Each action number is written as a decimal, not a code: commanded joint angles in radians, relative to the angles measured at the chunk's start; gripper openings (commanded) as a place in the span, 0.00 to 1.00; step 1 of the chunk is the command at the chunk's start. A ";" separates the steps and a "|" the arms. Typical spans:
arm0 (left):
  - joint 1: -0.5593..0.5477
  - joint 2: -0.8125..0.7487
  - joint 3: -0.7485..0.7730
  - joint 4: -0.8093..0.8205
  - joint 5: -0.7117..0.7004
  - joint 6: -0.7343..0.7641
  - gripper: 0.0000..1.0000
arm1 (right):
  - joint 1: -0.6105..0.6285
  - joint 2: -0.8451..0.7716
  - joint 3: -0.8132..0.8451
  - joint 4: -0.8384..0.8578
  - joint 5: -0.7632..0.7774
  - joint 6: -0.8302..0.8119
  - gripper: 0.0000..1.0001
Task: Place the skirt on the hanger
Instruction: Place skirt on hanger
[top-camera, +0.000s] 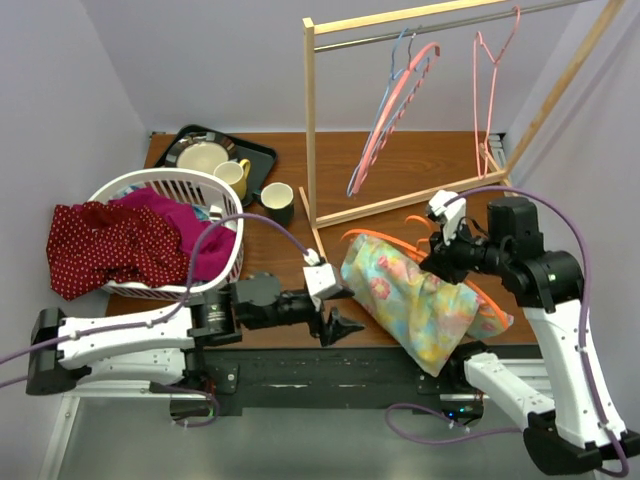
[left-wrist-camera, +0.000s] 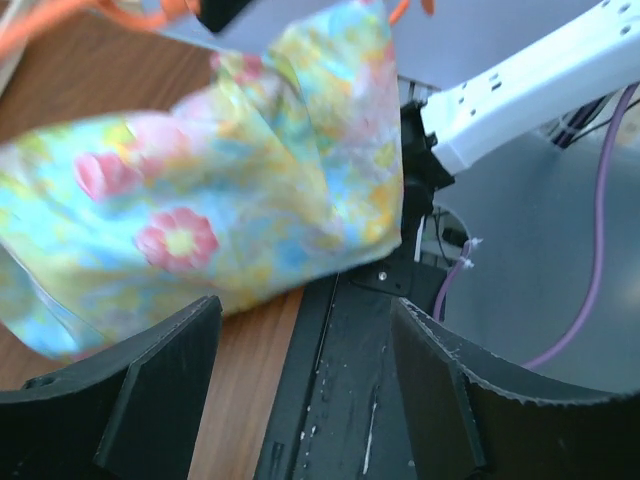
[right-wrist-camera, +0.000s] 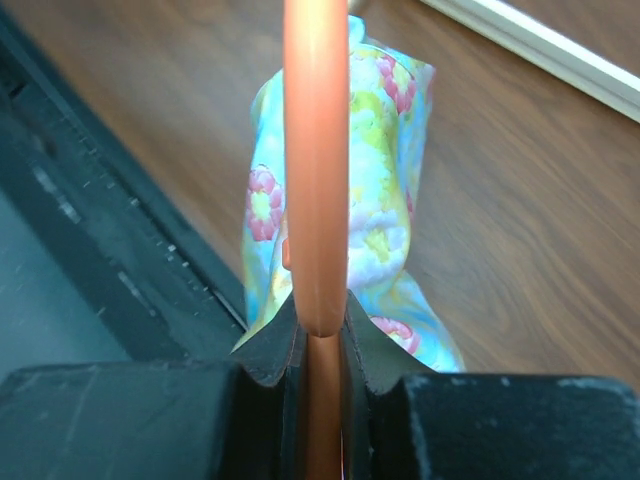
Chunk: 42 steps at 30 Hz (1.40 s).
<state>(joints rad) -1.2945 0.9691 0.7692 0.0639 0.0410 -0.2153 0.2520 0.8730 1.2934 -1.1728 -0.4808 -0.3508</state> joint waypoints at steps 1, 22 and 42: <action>-0.057 0.074 0.032 0.170 -0.105 0.051 0.73 | -0.029 -0.054 0.000 0.097 0.189 0.142 0.00; -0.207 0.689 0.413 0.456 -0.429 0.160 0.68 | -0.134 0.044 0.109 0.208 0.331 0.553 0.00; -0.204 0.694 0.734 0.205 -0.293 0.165 0.00 | -0.154 -0.014 -0.040 0.343 0.340 0.553 0.00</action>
<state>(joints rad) -1.4990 1.7466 1.3678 0.2939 -0.3946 -0.0410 0.1036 0.8860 1.2884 -0.9688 -0.1410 0.1940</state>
